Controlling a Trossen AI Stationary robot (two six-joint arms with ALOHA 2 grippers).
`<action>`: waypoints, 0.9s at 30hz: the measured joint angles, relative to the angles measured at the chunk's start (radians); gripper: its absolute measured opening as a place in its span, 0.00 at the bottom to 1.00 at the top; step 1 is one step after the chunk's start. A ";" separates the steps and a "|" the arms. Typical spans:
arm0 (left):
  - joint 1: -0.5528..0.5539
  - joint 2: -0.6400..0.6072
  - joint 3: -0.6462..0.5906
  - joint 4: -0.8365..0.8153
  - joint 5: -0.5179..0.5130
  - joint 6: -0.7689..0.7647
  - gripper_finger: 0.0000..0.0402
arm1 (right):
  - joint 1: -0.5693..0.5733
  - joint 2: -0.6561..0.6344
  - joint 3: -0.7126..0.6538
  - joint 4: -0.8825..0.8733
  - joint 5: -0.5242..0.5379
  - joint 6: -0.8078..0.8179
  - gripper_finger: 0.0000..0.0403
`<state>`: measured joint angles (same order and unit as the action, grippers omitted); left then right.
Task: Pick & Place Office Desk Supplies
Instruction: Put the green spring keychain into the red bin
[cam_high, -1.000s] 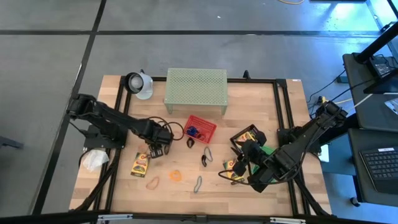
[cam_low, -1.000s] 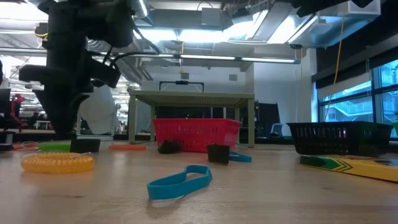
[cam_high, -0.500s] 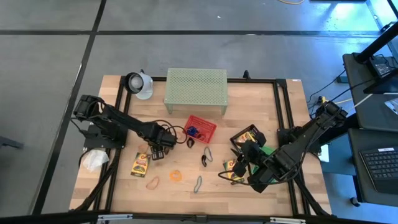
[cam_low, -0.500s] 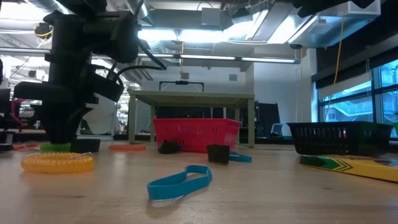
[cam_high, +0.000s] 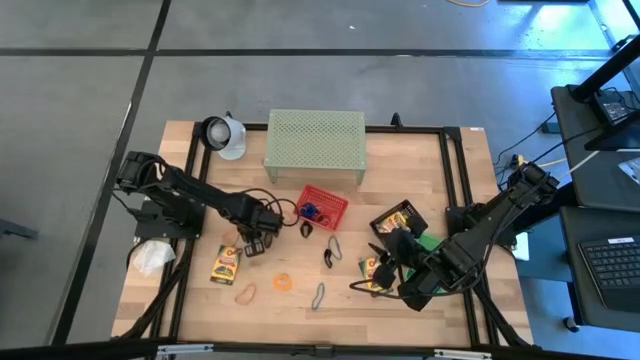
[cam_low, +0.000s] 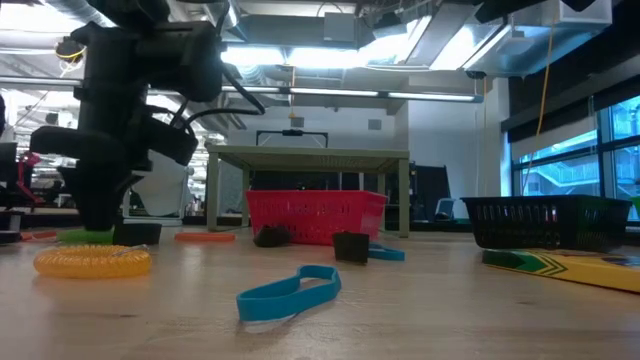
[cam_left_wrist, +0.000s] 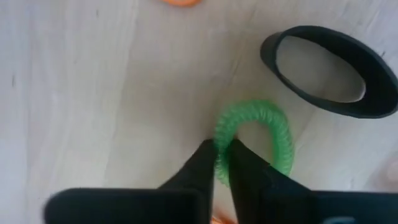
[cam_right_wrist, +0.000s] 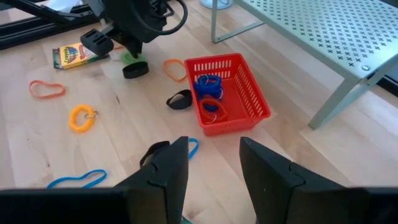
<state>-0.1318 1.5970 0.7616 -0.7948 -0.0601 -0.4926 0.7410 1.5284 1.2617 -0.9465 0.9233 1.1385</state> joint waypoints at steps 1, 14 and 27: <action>0.001 0.000 -0.001 0.006 -0.002 0.010 0.04 | 0.000 0.000 0.000 0.002 0.000 -0.003 0.36; -0.013 0.012 0.074 -0.088 -0.062 0.054 0.01 | 0.000 0.000 0.000 0.019 0.003 -0.024 0.36; -0.036 0.003 0.245 -0.264 -0.159 0.062 0.01 | 0.000 0.000 0.000 0.019 -0.001 -0.024 0.36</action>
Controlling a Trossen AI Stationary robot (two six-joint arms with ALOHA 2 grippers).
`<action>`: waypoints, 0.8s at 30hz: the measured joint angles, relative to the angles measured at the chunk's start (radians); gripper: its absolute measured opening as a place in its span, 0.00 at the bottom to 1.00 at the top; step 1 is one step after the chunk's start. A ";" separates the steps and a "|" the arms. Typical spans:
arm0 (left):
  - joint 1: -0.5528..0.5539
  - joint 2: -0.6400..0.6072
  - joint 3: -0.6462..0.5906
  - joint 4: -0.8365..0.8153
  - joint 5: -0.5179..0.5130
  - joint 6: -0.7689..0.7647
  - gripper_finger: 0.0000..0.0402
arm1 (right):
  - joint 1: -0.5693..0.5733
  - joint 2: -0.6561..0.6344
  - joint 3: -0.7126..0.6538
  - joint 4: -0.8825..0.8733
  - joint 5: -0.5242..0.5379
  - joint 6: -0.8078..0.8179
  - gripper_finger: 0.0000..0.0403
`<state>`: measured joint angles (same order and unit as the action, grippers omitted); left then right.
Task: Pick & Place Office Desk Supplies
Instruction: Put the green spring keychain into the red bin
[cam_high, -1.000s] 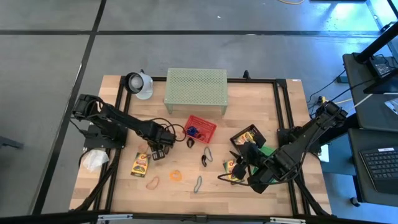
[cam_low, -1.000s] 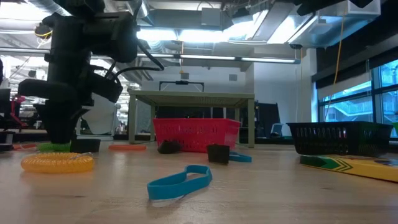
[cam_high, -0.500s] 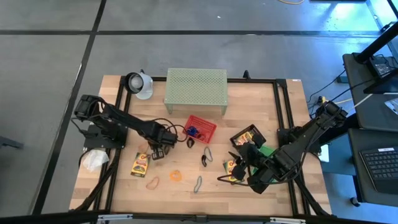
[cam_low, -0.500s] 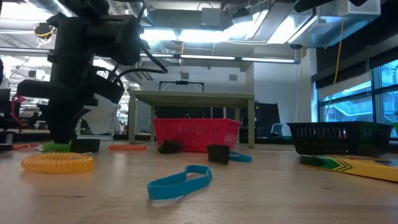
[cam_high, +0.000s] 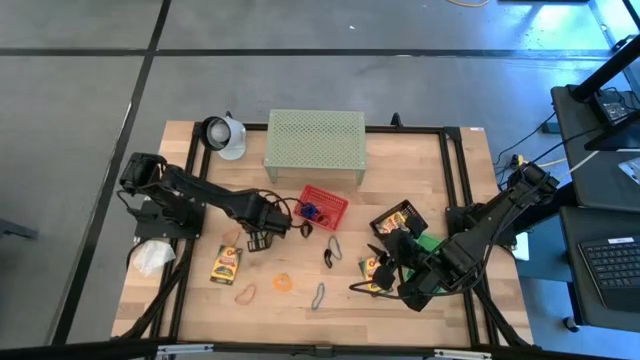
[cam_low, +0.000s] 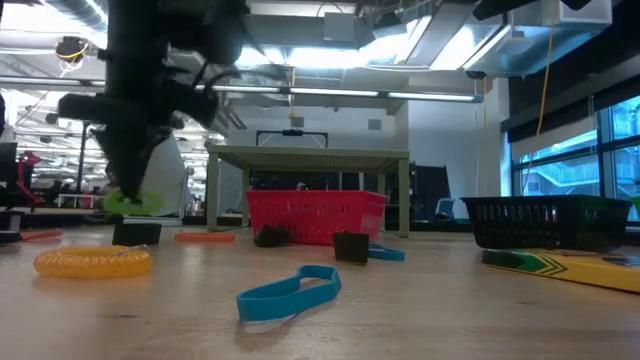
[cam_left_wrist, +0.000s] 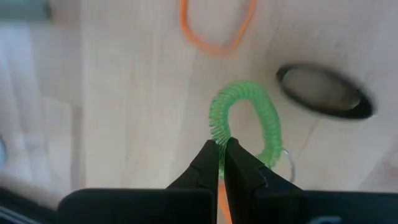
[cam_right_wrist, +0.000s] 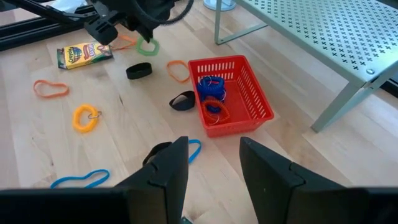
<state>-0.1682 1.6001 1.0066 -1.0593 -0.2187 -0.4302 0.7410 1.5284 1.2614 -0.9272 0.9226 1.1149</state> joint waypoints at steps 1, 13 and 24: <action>-0.007 -0.009 0.009 0.008 -0.023 0.010 0.01 | 0.000 0.000 0.000 0.000 -0.002 0.000 0.36; 0.033 -0.289 -0.091 0.478 -0.089 0.099 0.01 | 0.000 0.000 -0.001 0.009 -0.018 0.003 0.36; 0.220 -0.235 -0.120 0.843 0.101 0.255 0.01 | -0.005 0.000 -0.001 0.021 0.003 -0.037 0.36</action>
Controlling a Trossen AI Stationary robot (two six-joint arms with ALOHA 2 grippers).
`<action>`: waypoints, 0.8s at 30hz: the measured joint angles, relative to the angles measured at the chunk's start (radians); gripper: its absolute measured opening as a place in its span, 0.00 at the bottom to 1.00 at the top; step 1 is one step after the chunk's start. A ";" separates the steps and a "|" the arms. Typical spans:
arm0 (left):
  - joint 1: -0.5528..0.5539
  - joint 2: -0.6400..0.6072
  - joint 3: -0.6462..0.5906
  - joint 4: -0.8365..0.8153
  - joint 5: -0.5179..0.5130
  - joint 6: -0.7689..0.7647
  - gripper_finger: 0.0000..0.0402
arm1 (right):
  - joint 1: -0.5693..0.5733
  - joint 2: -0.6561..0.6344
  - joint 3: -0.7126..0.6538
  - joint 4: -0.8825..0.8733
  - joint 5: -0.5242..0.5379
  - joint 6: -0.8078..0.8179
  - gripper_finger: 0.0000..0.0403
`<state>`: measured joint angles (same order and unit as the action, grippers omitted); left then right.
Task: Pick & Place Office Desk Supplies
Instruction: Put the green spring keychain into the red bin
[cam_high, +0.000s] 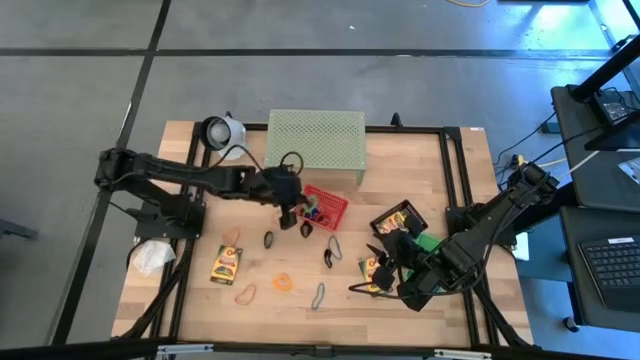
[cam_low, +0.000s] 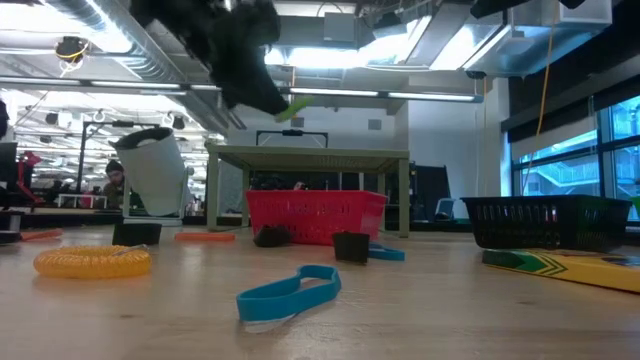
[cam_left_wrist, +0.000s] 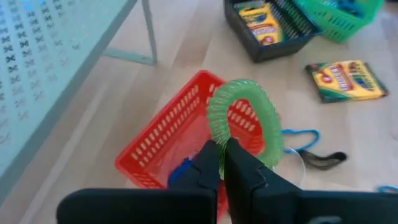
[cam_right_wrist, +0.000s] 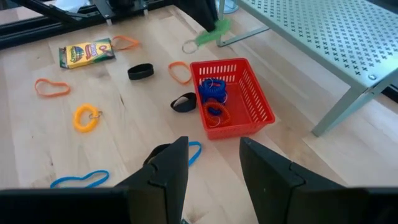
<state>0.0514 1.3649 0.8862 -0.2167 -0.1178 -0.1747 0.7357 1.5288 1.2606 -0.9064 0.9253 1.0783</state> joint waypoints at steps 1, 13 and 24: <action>0.016 0.016 0.000 0.003 0.010 0.003 0.01 | -0.002 0.000 0.000 0.003 0.001 -0.006 0.36; 0.087 0.226 0.047 0.050 0.097 0.028 0.01 | -0.008 0.000 0.000 0.002 0.002 -0.021 0.36; 0.086 0.345 0.095 0.047 0.121 0.045 0.01 | -0.008 0.000 0.000 0.002 -0.002 -0.020 0.36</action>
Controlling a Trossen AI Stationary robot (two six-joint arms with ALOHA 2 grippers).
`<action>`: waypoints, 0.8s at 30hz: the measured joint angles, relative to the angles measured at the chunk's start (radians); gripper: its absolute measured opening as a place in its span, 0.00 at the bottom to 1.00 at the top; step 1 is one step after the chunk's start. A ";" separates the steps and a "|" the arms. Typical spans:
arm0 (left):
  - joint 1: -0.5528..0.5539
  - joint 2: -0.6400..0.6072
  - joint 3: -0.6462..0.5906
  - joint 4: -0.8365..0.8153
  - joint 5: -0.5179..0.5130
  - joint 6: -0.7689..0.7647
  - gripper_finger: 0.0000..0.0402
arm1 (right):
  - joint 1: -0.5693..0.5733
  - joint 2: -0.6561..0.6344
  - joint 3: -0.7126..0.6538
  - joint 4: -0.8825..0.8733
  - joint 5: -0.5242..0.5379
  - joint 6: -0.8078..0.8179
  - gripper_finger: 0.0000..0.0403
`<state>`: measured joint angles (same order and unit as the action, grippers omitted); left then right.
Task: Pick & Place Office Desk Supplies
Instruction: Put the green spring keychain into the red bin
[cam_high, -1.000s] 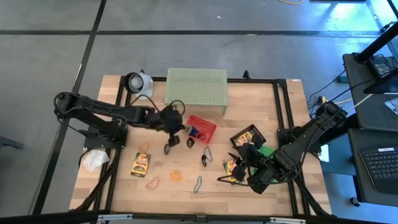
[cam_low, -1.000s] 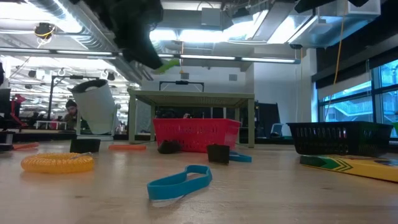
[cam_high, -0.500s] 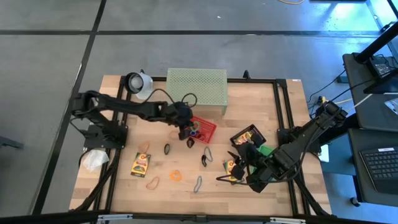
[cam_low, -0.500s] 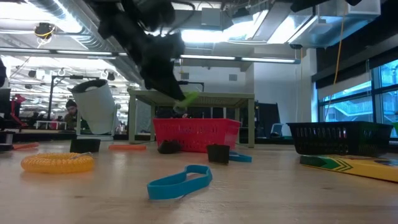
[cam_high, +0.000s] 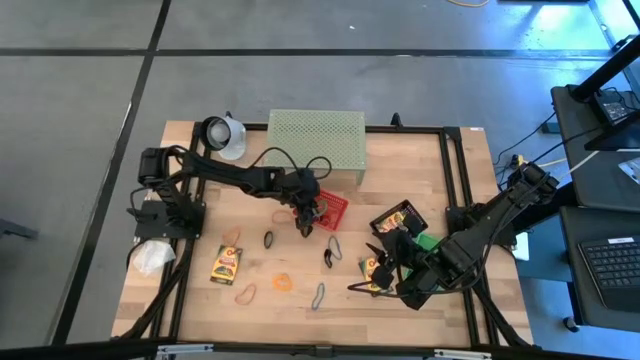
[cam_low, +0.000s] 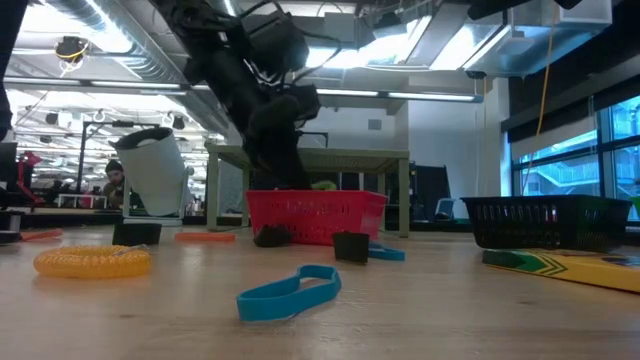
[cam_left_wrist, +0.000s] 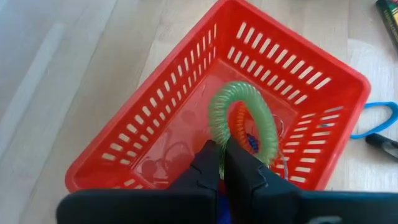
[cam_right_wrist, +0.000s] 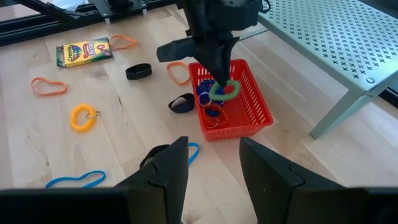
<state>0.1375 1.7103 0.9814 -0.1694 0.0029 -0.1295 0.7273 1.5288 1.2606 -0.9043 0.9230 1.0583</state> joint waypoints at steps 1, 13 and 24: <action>0.000 0.000 0.001 0.001 0.000 0.002 0.01 | 0.000 0.000 0.000 0.000 0.000 0.000 0.36; 0.000 0.000 0.002 -0.016 0.025 0.003 0.01 | 0.000 0.000 0.000 0.000 0.000 0.000 0.36; 0.000 0.000 0.001 -0.023 0.024 0.003 0.01 | 0.000 0.000 0.000 0.000 0.000 0.000 0.36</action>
<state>0.1375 1.7100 0.9829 -0.1921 0.0273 -0.1264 0.7273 1.5288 1.2606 -0.9043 0.9226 1.0588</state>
